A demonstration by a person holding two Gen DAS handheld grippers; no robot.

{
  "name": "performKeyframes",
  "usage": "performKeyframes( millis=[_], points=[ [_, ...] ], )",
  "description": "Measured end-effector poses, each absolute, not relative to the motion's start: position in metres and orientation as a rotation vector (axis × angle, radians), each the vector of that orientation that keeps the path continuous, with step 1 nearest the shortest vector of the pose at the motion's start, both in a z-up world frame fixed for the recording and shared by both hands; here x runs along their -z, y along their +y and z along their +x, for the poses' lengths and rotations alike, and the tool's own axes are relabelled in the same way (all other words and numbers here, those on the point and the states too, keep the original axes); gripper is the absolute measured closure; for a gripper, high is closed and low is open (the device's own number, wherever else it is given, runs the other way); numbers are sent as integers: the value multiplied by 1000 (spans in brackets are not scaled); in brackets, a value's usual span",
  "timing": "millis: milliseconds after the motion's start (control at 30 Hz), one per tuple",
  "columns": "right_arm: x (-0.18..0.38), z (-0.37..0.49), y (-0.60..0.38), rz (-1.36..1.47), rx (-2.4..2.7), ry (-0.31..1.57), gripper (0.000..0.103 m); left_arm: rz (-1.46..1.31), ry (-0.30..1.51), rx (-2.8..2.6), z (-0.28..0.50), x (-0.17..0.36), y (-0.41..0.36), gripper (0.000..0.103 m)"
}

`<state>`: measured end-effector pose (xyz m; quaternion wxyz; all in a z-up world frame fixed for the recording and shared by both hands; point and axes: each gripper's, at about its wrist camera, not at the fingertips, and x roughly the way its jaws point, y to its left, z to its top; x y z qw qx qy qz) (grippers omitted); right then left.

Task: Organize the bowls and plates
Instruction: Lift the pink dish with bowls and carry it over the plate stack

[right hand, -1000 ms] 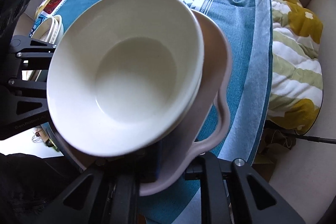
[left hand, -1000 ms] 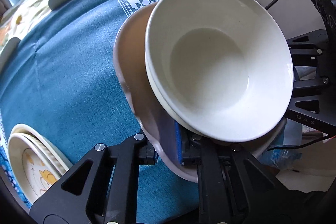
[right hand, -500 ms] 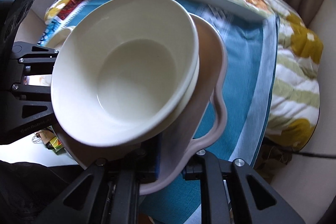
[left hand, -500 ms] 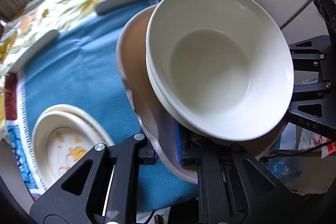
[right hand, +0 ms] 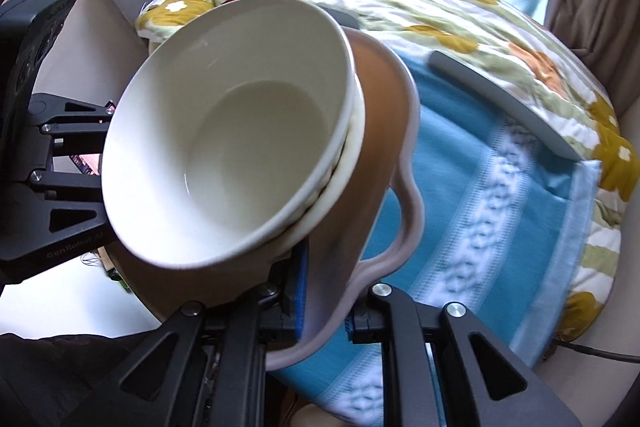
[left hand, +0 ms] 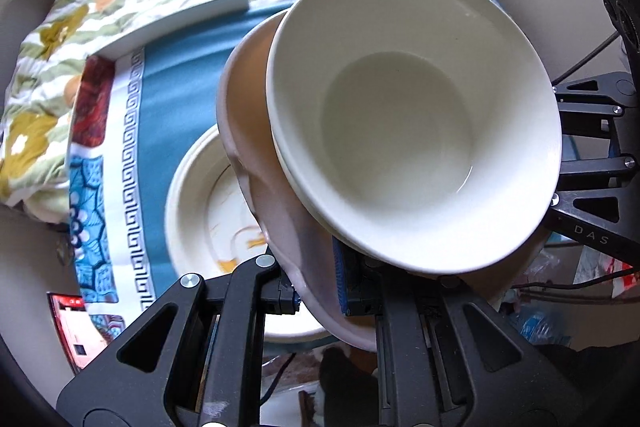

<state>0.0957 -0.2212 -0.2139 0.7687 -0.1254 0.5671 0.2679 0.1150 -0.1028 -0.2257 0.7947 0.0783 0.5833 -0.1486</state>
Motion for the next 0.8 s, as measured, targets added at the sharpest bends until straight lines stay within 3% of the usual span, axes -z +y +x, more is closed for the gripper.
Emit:
performKeyframes(
  millis=[367, 800],
  points=[
    [261, 81, -136, -180, -482, 1301, 90, 210, 1302, 379, 113, 274, -34, 93],
    [273, 82, -133, -140, -394, 1294, 90, 219, 1260, 399, 115, 283, -32, 93]
  ],
)
